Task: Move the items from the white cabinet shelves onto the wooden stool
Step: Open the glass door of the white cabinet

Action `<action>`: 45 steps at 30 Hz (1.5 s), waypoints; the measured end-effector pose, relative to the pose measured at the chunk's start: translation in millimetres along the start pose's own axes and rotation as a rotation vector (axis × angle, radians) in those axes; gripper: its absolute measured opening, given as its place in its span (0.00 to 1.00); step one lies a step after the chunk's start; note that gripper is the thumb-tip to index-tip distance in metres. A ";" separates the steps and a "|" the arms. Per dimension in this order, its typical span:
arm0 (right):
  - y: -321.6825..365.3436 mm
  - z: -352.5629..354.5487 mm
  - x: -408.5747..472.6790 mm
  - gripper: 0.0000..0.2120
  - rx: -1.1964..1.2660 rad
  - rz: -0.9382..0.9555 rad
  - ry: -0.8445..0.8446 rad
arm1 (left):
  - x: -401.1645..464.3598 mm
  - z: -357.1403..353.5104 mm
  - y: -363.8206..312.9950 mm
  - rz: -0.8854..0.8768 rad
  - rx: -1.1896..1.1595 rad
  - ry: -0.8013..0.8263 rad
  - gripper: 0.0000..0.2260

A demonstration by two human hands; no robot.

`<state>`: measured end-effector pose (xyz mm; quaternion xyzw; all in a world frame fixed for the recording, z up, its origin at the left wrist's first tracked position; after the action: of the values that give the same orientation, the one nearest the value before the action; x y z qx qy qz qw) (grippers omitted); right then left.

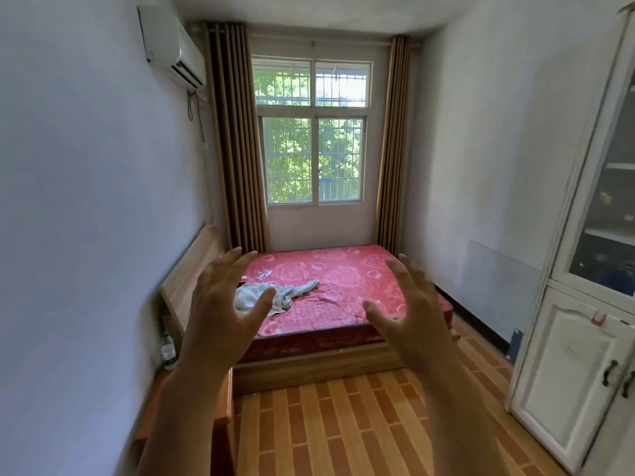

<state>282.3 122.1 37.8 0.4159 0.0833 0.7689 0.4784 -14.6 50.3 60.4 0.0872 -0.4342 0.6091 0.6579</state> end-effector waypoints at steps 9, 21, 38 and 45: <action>-34.2 -43.2 57.8 0.40 0.024 -0.052 0.015 | 59.2 -52.7 45.1 0.017 -0.051 0.054 0.30; -48.2 -113.4 183.1 0.41 -0.074 -0.096 0.008 | 173.7 -122.5 134.5 -0.007 -0.173 0.110 0.29; -94.5 -220.2 307.6 0.41 -0.103 -0.098 0.104 | 246.8 -202.8 256.1 0.110 -0.253 0.110 0.28; -155.7 -213.2 355.2 0.40 -0.091 -0.101 0.099 | 296.2 -259.8 236.8 0.097 -0.226 0.111 0.27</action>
<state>163.0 547.8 18.2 0.3505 0.0927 0.7665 0.5301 -136.7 490.0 5.1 -0.0425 -0.4667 0.5911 0.6565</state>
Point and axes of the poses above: each hand's wrist, its own x-axis towards the middle knuckle, its own z-axis out of the back of the hand, y = z × x, the point moved 8 cm from there along x, towards the middle knuckle, and after that the axes turned 8 degrees about y, right-handed, at the moved point
